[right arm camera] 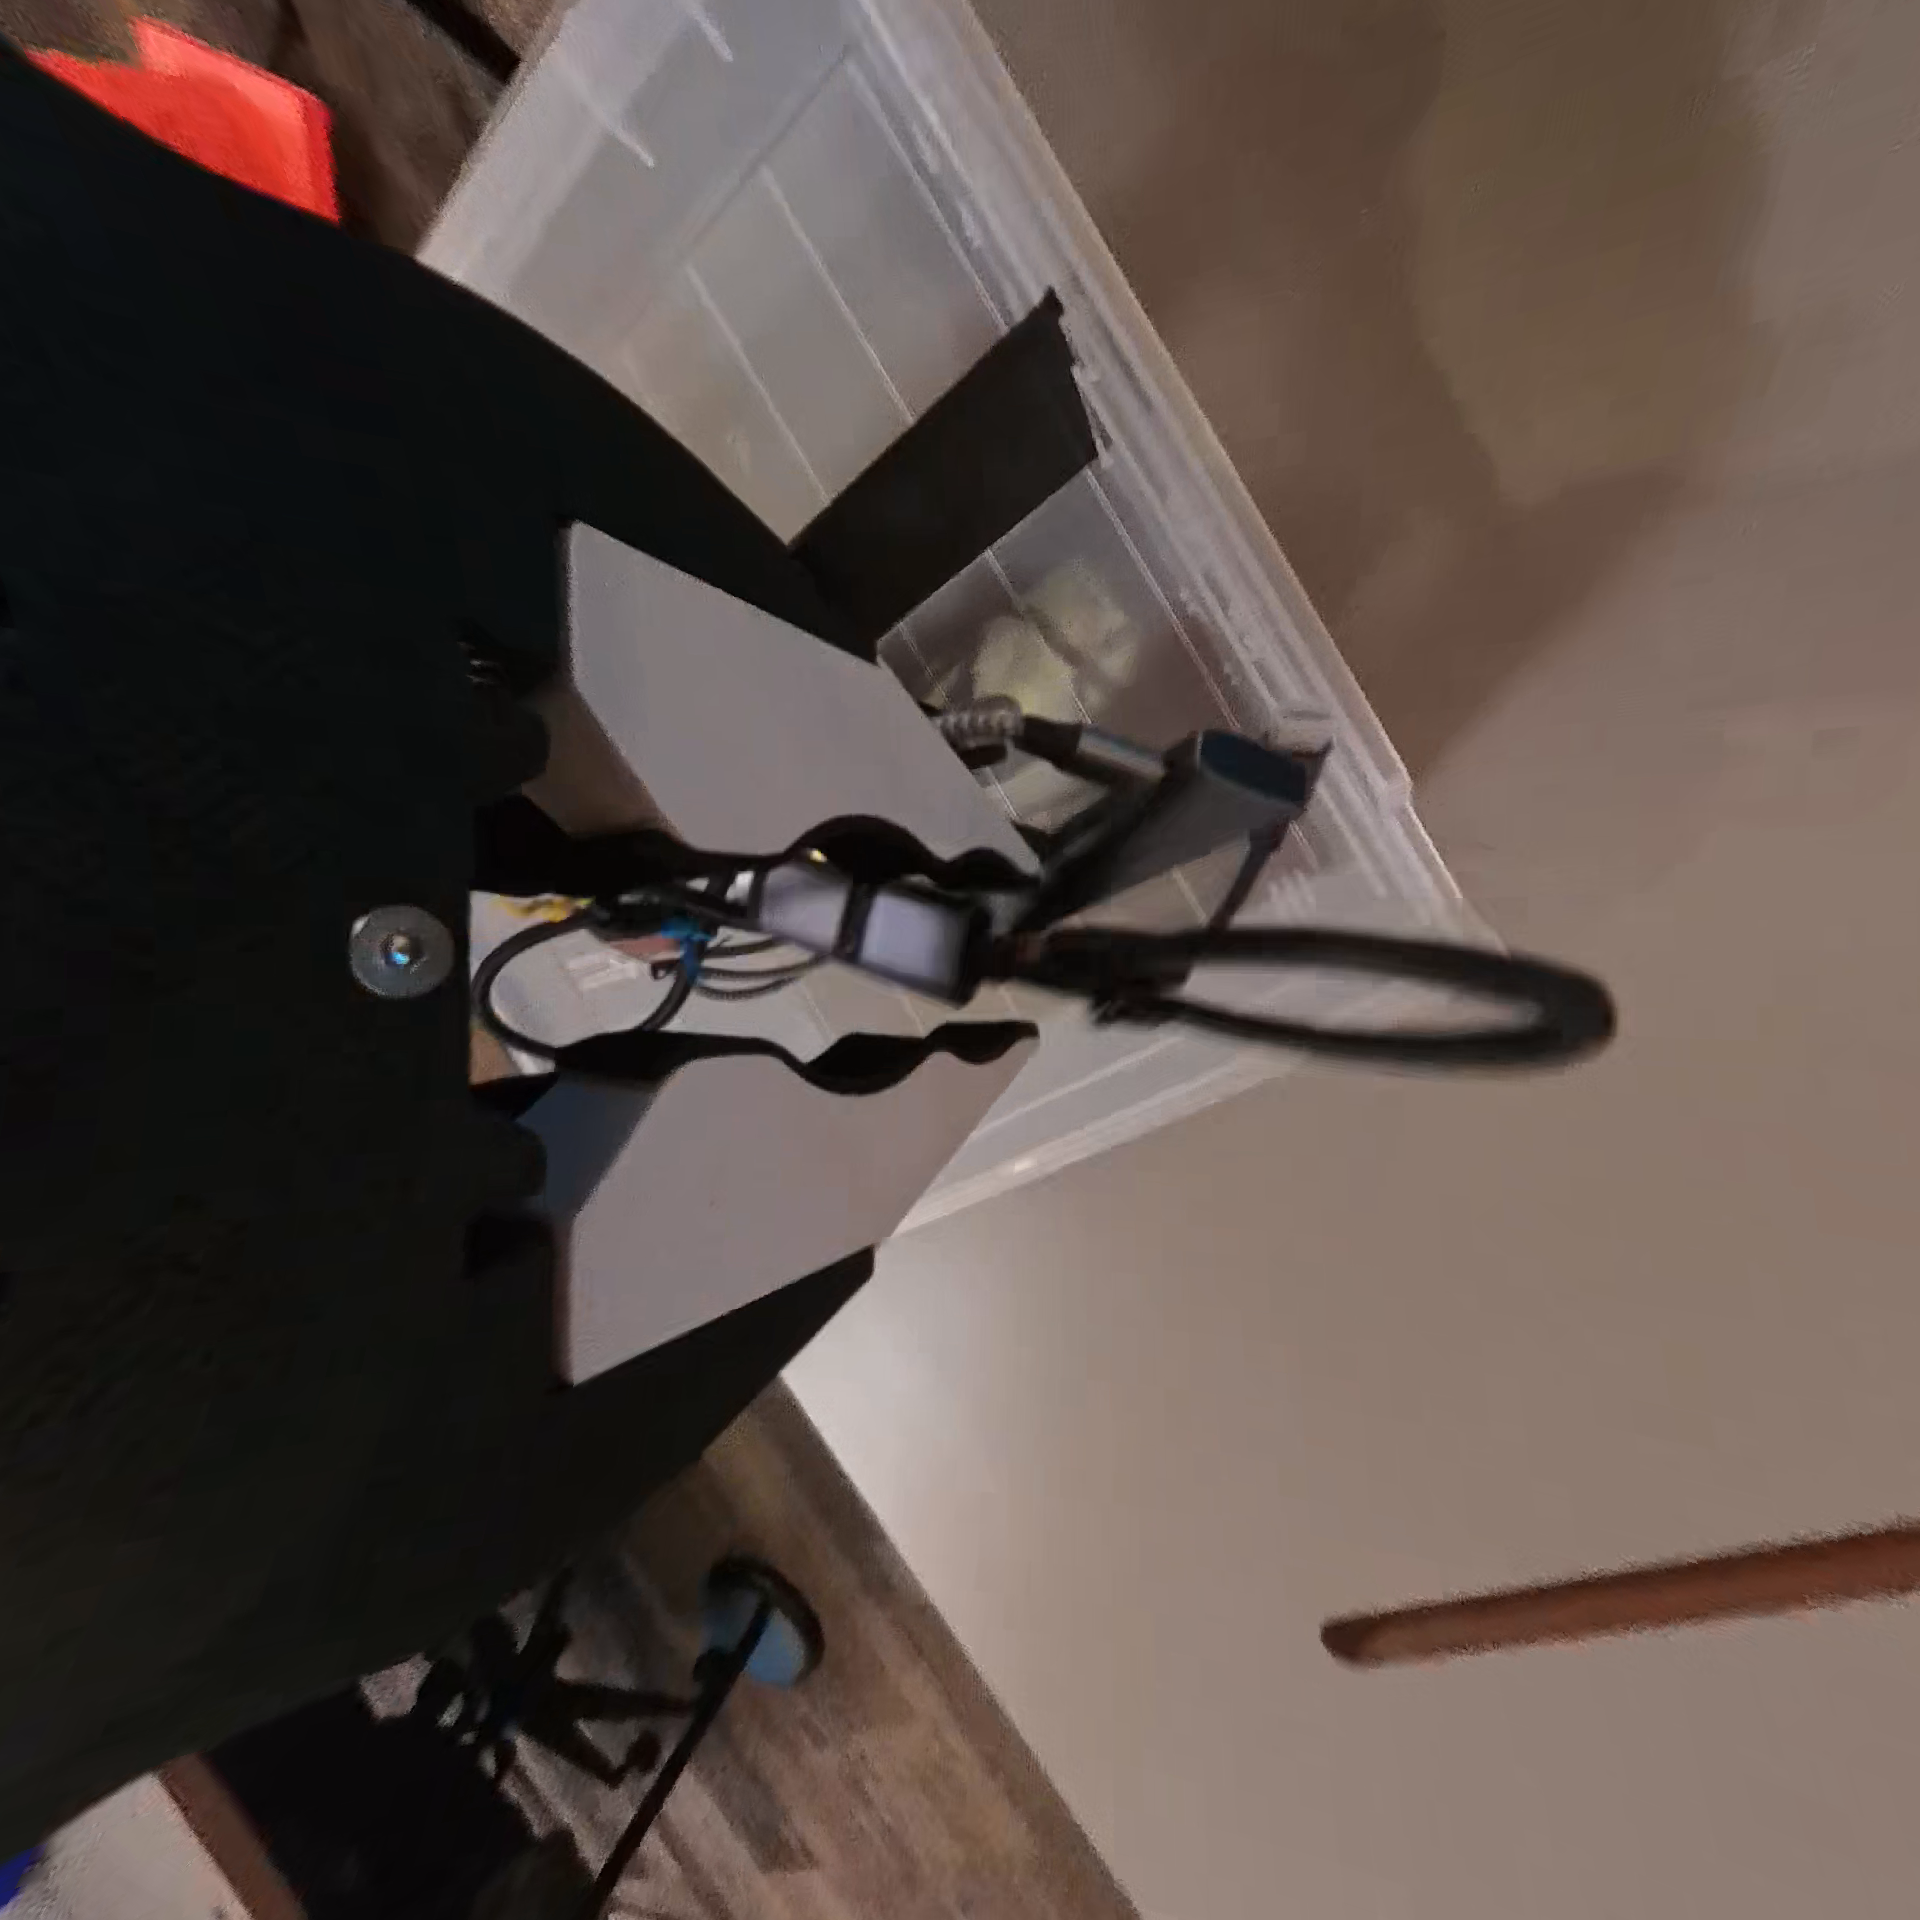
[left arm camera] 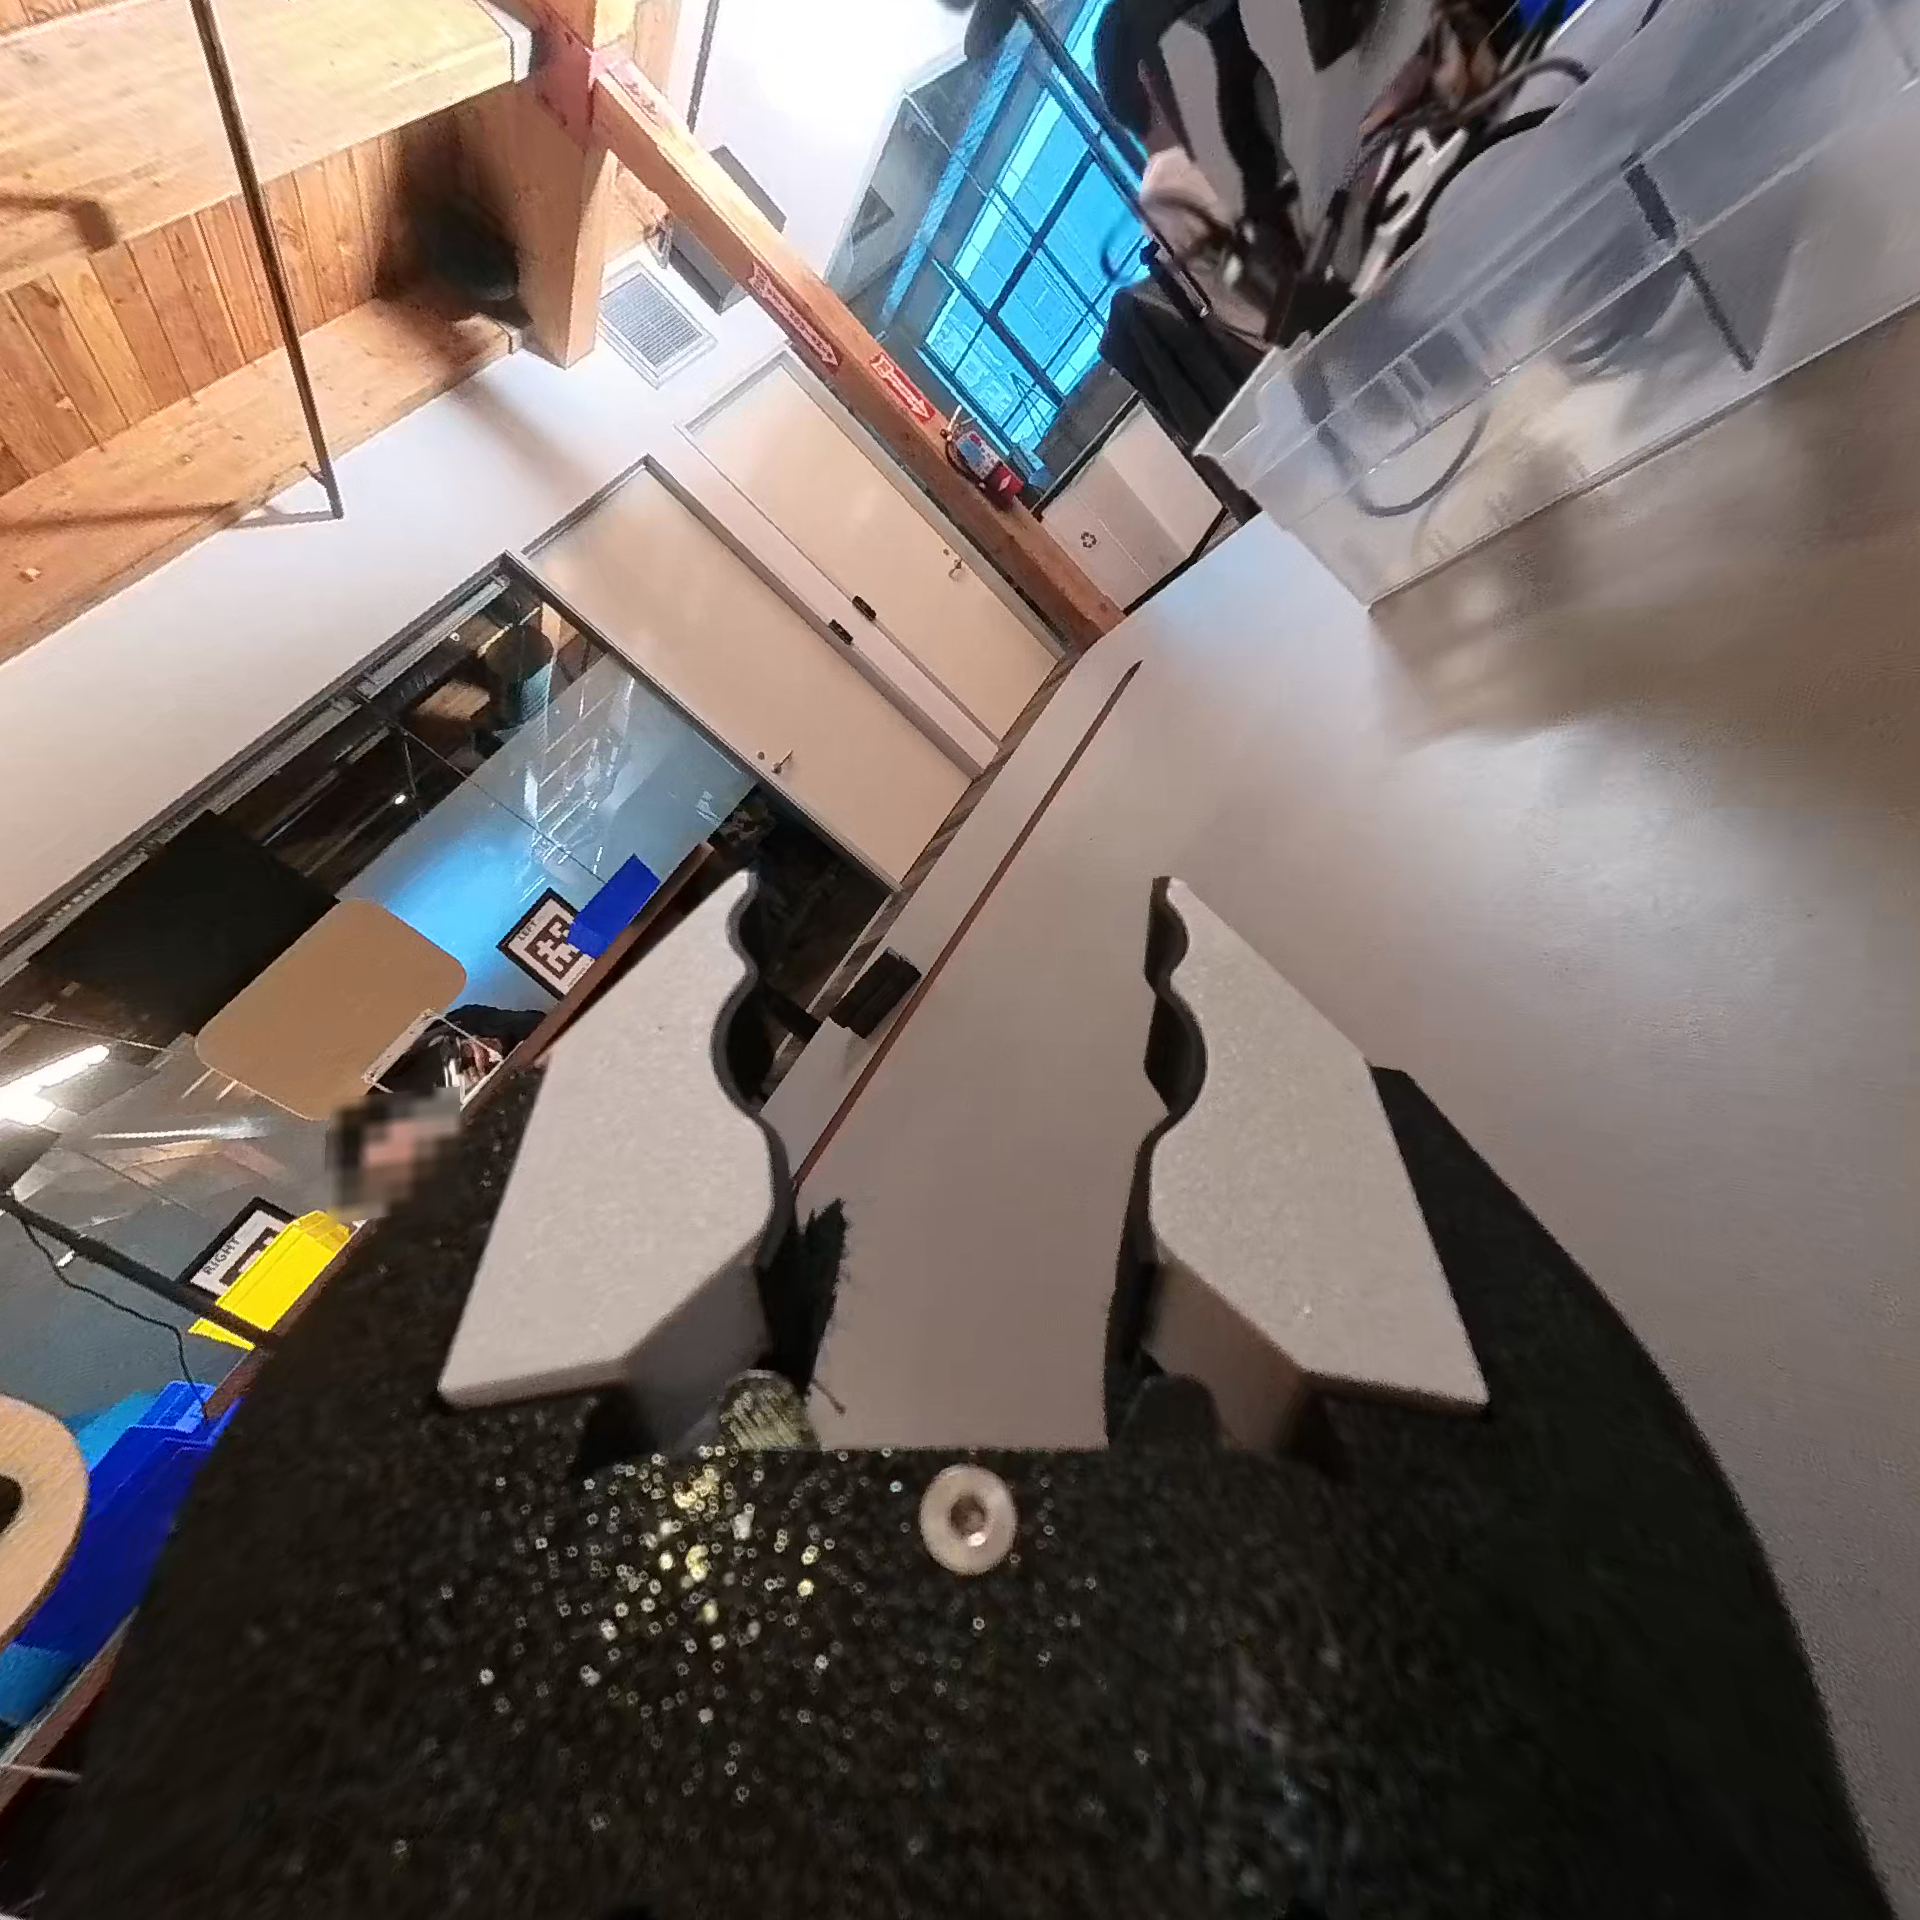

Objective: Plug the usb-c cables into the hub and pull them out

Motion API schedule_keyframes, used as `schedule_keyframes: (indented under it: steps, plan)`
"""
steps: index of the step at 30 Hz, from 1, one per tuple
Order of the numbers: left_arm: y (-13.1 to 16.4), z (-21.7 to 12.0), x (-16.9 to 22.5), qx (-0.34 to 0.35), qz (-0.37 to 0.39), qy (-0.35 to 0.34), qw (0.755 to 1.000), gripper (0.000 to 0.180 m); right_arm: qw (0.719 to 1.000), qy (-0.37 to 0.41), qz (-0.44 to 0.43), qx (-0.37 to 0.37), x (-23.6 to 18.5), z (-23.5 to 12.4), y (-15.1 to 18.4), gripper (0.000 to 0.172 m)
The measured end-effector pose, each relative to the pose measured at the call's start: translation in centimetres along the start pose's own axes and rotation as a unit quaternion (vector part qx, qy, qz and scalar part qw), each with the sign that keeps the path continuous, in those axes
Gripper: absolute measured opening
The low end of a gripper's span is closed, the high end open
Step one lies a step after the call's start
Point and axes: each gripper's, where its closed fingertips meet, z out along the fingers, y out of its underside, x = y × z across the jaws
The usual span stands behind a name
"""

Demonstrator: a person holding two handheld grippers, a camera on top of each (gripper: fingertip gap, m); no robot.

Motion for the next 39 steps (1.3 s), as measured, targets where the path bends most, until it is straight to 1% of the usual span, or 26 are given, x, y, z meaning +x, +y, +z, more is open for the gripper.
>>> schedule_keyframes:
  steps: [1, 2, 5, 7, 10, 11, 12, 14, 16, 17, 18, 19, 20, 21, 22, 25, 26, 28, 29, 30, 32, 34, 35, 37, 38, 39]
  plan:
    - [0.1, 0.0, -0.1, -0.001, -0.004, 0.000, 1.000, 0.072, 1.000, 0.015, 0.002, 0.010, 0.4, -0.5, -0.3, 0.033]
    - [0.1, 0.0, -0.1, -0.001, -0.008, 0.000, 1.000, 0.072, 0.999, 0.032, 0.006, 0.020, 0.8, -1.3, -0.5, 0.038]
    - [0.2, 0.1, 0.0, -0.003, -0.012, 0.003, 1.000, 0.074, 0.993, 0.097, 0.020, 0.068, 1.8, -4.7, -0.9, 0.048]
    - [0.3, 0.2, 0.1, -0.004, -0.009, 0.007, 1.000, 0.074, 0.981, 0.155, 0.036, 0.113, 2.2, -7.8, -0.8, 0.050]
    - [0.5, 0.2, 0.5, -0.018, -0.016, 0.018, 1.000, 0.075, 0.941, 0.267, 0.076, 0.192, 1.7, -12.6, 0.2, 0.055]
    - [0.5, 0.3, 0.9, -0.033, -0.034, 0.033, 0.998, 0.076, 0.927, 0.292, 0.093, 0.217, 0.9, -13.7, 0.9, 0.058]
    - [0.2, 0.3, 1.2, -0.045, -0.062, 0.045, 0.996, 0.082, 0.915, 0.305, 0.114, 0.238, -0.3, -14.4, 1.8, 0.059]
    - [-1.3, 0.2, 1.5, -0.064, -0.128, 0.053, 0.988, 0.098, 0.900, 0.309, 0.151, 0.267, -2.9, -14.3, 4.0, 0.074]
    - [-2.8, -0.2, 0.6, -0.099, -0.152, 0.026, 0.983, 0.109, 0.897, 0.292, 0.204, 0.261, -5.2, -12.7, 7.3, 0.097]
    - [-3.4, -0.7, -0.4, -0.125, -0.138, 0.005, 0.982, 0.114, 0.896, 0.288, 0.231, 0.248, -5.9, -11.7, 9.3, 0.107]
    - [-3.8, -1.6, -1.6, -0.152, -0.104, -0.015, 0.983, 0.113, 0.893, 0.287, 0.255, 0.234, -6.4, -10.7, 11.3, 0.111]
    - [-4.1, -3.0, -3.0, -0.181, -0.064, -0.039, 0.981, 0.107, 0.891, 0.283, 0.276, 0.224, -6.8, -9.5, 13.1, 0.111]
    - [-4.3, -4.6, -4.6, -0.210, -0.036, -0.071, 0.975, 0.107, 0.890, 0.272, 0.297, 0.213, -7.2, -8.2, 14.7, 0.112]
    - [-4.3, -6.4, -5.6, -0.240, -0.030, -0.084, 0.967, 0.105, 0.890, 0.255, 0.321, 0.201, -7.5, -6.9, 16.2, 0.111]
    - [-4.0, -8.3, -6.2, -0.272, -0.048, -0.090, 0.957, 0.107, 0.891, 0.231, 0.344, 0.187, -8.0, -5.5, 17.3, 0.109]
    - [-2.0, -14.4, -7.0, -0.348, -0.156, -0.115, 0.917, 0.116, 0.883, 0.184, 0.410, 0.137, -8.6, -2.5, 20.0, 0.089]
    - [-1.0, -16.8, -7.4, -0.378, -0.175, -0.138, 0.899, 0.112, 0.881, 0.164, 0.421, 0.138, -8.9, -2.0, 20.1, 0.077]
    - [0.5, -22.1, -9.0, -0.446, -0.142, -0.203, 0.860, 0.078, 0.876, 0.137, 0.438, 0.148, -9.1, -1.3, 19.7, 0.056]
    - [0.8, -24.1, -9.3, -0.471, -0.128, -0.218, 0.845, 0.071, 0.877, 0.132, 0.437, 0.151, -9.1, -1.2, 19.5, 0.041]
    - [1.1, -25.6, -9.1, -0.490, -0.137, -0.219, 0.832, 0.067, 0.880, 0.133, 0.430, 0.152, -9.1, -1.1, 19.3, 0.027]
    - [1.4, -27.1, -8.0, -0.501, -0.210, -0.202, 0.815, 0.072, 0.886, 0.167, 0.413, 0.128, -8.6, -1.1, 19.9, 0.014]
    - [2.2, -27.7, -6.4, -0.498, -0.289, -0.169, 0.800, 0.076, 0.894, 0.184, 0.391, 0.119, -8.5, -1.1, 19.8, 0.014]
    - [2.9, -28.2, -5.7, -0.506, -0.315, -0.157, 0.787, 0.079, 0.894, 0.180, 0.390, 0.127, -8.6, -1.2, 19.4, 0.012]
    - [4.4, -30.1, -4.1, -0.559, -0.333, -0.138, 0.747, 0.078, 0.890, 0.164, 0.397, 0.154, -8.8, -1.2, 18.2, 0.006]
    - [4.7, -30.8, -3.4, -0.579, -0.325, -0.129, 0.737, 0.070, 0.889, 0.164, 0.397, 0.160, -8.9, -1.1, 17.9, 0.006]
    - [4.5, -30.9, -3.0, -0.581, -0.319, -0.121, 0.739, 0.064, 0.890, 0.169, 0.391, 0.164, -8.8, -0.9, 17.5, 0.006]
